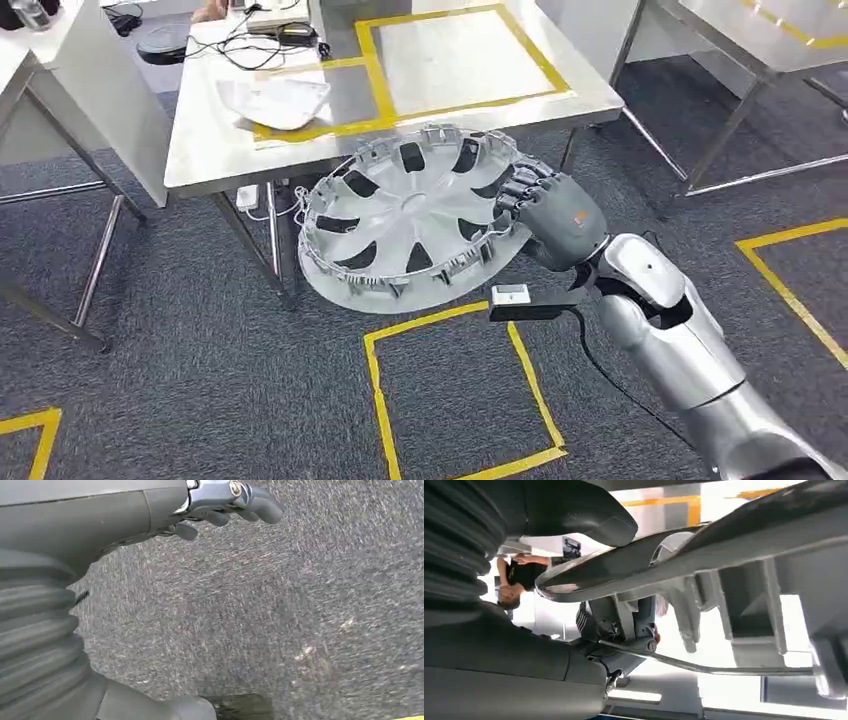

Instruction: Take the parts from the cabinet and place them on the table.

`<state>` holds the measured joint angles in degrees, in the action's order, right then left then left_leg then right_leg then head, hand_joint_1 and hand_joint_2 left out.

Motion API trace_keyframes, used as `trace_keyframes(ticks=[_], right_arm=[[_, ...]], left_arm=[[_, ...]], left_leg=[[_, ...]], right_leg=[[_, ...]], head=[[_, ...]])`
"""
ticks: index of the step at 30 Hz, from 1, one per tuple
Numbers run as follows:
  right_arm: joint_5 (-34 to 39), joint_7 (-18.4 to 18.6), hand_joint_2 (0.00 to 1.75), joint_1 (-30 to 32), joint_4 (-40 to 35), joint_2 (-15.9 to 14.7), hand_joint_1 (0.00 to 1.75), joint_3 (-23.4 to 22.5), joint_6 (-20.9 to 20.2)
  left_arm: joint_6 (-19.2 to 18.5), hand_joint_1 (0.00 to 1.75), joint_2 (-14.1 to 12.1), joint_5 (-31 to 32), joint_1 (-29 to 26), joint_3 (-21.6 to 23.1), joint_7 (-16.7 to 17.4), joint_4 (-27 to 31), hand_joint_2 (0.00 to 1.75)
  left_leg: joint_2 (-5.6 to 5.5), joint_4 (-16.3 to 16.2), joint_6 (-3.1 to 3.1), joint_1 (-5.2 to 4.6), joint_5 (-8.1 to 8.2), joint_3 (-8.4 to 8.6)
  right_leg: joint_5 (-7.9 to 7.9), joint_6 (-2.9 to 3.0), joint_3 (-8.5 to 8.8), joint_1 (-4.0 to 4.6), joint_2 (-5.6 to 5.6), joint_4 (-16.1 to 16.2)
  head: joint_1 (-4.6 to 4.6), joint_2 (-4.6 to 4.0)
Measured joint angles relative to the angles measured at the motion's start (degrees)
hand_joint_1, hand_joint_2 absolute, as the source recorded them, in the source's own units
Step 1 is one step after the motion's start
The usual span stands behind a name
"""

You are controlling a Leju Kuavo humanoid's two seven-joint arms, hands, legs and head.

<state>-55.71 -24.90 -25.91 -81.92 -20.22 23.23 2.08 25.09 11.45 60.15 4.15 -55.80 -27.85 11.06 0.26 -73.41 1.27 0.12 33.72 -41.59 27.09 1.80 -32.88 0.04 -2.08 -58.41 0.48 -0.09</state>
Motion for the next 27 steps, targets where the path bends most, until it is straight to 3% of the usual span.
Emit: trace_keyframes(ticks=[1,2,3,4,7,8,9,10,11,13,14,15,16,17,18,19,20,21,23,24,25,27], right_arm=[[0.0,-0.09,1.75,0.0,0.02,0.0,1.75,0.0,-0.02],[0.0,-0.17,1.75,-0.01,0.02,0.0,1.75,0.0,-0.02],[0.0,-0.17,1.75,-0.06,0.04,0.02,1.75,0.0,-0.02],[0.0,-0.09,1.75,-0.17,0.2,0.04,1.75,0.0,-0.02],[-0.02,-0.04,1.75,-0.03,0.22,0.09,1.75,-0.17,-0.02],[-0.02,-0.02,1.75,-0.04,0.22,-0.04,1.75,-0.28,-0.04],[0.0,-0.07,1.75,-0.04,0.22,0.0,1.75,-0.35,-0.02],[0.0,-0.13,1.75,-0.4,0.24,-0.02,1.75,-0.37,-0.04],[0.04,-0.06,1.75,-0.46,0.24,-0.02,1.75,-0.48,0.0],[0.09,-0.09,1.75,-0.24,0.26,0.0,1.75,-0.5,0.0],[0.09,-0.17,1.75,-0.17,0.26,0.0,1.75,-0.5,-0.02],[0.07,-0.17,1.75,-0.05,0.28,0.0,1.75,-0.5,-0.04],[0.07,-0.15,1.75,-0.01,0.28,0.0,1.75,-0.5,-0.04],[0.07,-0.06,1.75,-0.02,0.28,0.0,1.75,-0.57,-0.04],[0.09,0.0,1.75,-0.04,0.26,0.0,1.75,-0.74,-0.02],[0.13,0.02,1.75,-0.1,0.28,0.0,1.75,-0.81,0.04],[0.15,-0.02,1.75,-0.19,0.26,0.04,1.75,-0.81,0.07],[0.17,0.0,1.75,-0.08,0.22,0.04,1.75,-0.85,0.11],[0.13,-0.02,1.75,0.13,0.22,0.02,1.75,-0.92,0.07],[0.11,0.0,1.75,0.27,0.2,0.04,1.75,-0.92,0.04],[0.11,0.02,1.75,0.18,0.2,0.02,1.75,-1.03,0.07],[0.15,0.18,1.75,0.2,0.2,0.04,1.75,-1.25,0.13]], left_arm=[[0.0,0.0,-0.04,0.02,0.0,0.0,-0.02,0.0,1.75],[0.0,0.0,-0.07,0.0,0.01,0.0,-0.07,0.02,1.75],[0.0,0.0,-0.15,0.0,-0.21,0.0,-0.09,0.0,1.75],[0.0,0.0,-0.22,0.0,-0.13,0.0,-0.11,0.0,1.75],[-0.04,0.0,-0.26,0.02,-0.03,0.0,-0.26,0.0,1.75],[-0.07,0.0,-0.15,0.0,0.03,0.0,-0.28,0.0,1.75],[-0.07,0.0,-0.26,0.02,0.04,0.0,-0.31,0.04,1.75],[-0.07,0.0,-0.26,0.02,0.14,0.0,-0.35,0.04,1.75],[-0.07,0.0,-0.26,0.02,0.17,0.0,-0.37,0.04,1.75],[-0.04,0.0,-0.28,0.02,0.07,0.0,-0.37,0.04,1.75],[-0.06,0.0,-0.28,0.0,0.03,-0.02,-0.37,0.04,1.75],[-0.07,0.0,-0.28,0.02,0.02,0.0,-0.37,0.04,1.75],[-0.07,0.0,-0.24,0.02,0.04,-0.02,-0.35,0.02,1.75],[-0.06,0.0,-0.17,0.02,0.07,0.0,-0.31,0.02,1.75],[-0.07,0.0,-0.09,0.02,0.05,-0.02,-0.28,0.0,1.75],[-0.04,0.0,-0.09,0.02,0.05,-0.02,-0.26,0.0,1.75],[-0.04,0.0,-0.11,0.02,0.09,-0.02,-0.2,0.02,1.75],[-0.02,0.0,-0.13,0.02,0.09,-0.02,-0.11,0.02,1.75],[0.0,0.0,-0.13,0.02,0.08,-0.02,-0.09,0.02,1.75],[0.0,0.0,-0.13,0.02,0.2,-0.02,-0.09,0.02,1.75],[0.02,0.0,-0.13,0.02,0.27,-0.02,-0.09,0.02,1.75],[0.02,0.0,-0.11,0.02,0.35,-0.02,-0.07,0.0,1.75]], left_leg=[[-0.19,3.77,-0.14,0.0,-2.96,0.98],[-0.92,8.64,-0.38,0.0,-6.98,2.35],[-2.82,12.67,-0.64,0.0,-11.06,3.11],[-3.59,14.56,-0.99,-0.11,-10.51,2.9],[-2.38,14.86,-2.12,-0.48,-10.37,3.99],[-2.15,14.99,-2.42,-0.12,-10.33,4.66],[-1.93,15.18,-2.74,-0.09,-10.08,5.16],[-1.48,15.17,-3.17,-0.07,-9.75,5.44],[-1.17,15.16,-3.34,-0.1,-9.41,5.67],[-0.42,15.08,-3.32,-0.12,-8.55,6.3],[-0.07,15.0,-3.28,-0.11,-8.11,6.73],[0.3,14.9,-3.2,-0.1,-7.62,7.31],[0.7,14.75,-3.09,-0.1,-7.07,7.95],[1.11,14.65,-2.95,-0.1,-6.47,8.64],[1.52,14.61,-2.69,-0.13,-5.88,9.21],[1.87,14.5,-2.27,-0.34,-5.53,9.56],[2.1,14.66,-1.85,-0.45,-5.29,9.53],[2.66,14.86,-1.46,-0.55,-4.93,9.76],[2.91,14.35,-0.78,-0.55,-4.97,10.68],[2.24,13.24,-0.39,-0.35,-4.45,10.23],[1.0,10.64,-0.05,-0.25,-3.81,8.9],[0.22,2.9,0.46,-0.05,-0.86,4.01]], right_leg=[[0.47,-0.12,0.69,0.0,-0.39,-0.01],[0.96,-0.29,1.39,0.0,-0.78,-0.01],[1.39,-0.45,1.33,-0.13,-1.07,0.01],[1.72,-0.87,1.49,0.02,-1.67,-0.42],[1.55,-1.93,1.54,-0.15,-2.49,-0.38],[1.95,-2.17,1.63,-0.17,-2.51,-0.57],[2.2,-2.41,0.99,-0.15,-0.79,-2.16],[3.07,-2.75,-1.03,-0.13,0.58,-5.53],[4.48,-3.07,-3.54,-0.3,1.07,-9.53],[7.51,-3.62,-8.36,-0.55,1.33,-16.53],[7.21,-3.76,-9.5,-0.66,1.41,-17.37],[5.37,-3.73,-9.35,-0.73,1.6,-15.64],[2.33,-3.72,-8.08,-0.73,1.87,-11.76],[-1.07,-3.53,-6.02,-0.7,2.41,-6.49],[-3.93,-3.28,-4.13,-0.58,3.74,-1.56],[-1.95,-3.05,-3.96,0.11,5.15,-0.7],[-0.95,-2.21,-3.92,0.23,5.13,-0.56],[-2.23,-1.8,-3.45,0.41,4.64,-0.29],[-2.04,-1.16,-2.93,0.03,3.66,-0.11],[-2.0,-0.74,-2.1,-0.3,3.26,0.16],[-1.75,-0.39,-1.75,-0.44,2.95,0.15],[-1.3,-0.02,-1.45,-0.43,2.17,0.15]], head=[[-0.02,0.0],[0.0,0.0],[-0.02,0.0],[-0.02,0.0],[0.0,0.0],[-0.04,0.0],[0.04,0.0],[0.24,0.0],[0.2,0.0],[0.22,0.0],[0.26,0.0],[0.24,0.0],[0.24,0.0],[0.24,0.0],[0.24,0.0],[0.17,0.0],[0.31,0.0],[0.28,0.0],[0.26,0.0],[0.26,0.0],[-0.02,0.0],[-0.06,0.0]])
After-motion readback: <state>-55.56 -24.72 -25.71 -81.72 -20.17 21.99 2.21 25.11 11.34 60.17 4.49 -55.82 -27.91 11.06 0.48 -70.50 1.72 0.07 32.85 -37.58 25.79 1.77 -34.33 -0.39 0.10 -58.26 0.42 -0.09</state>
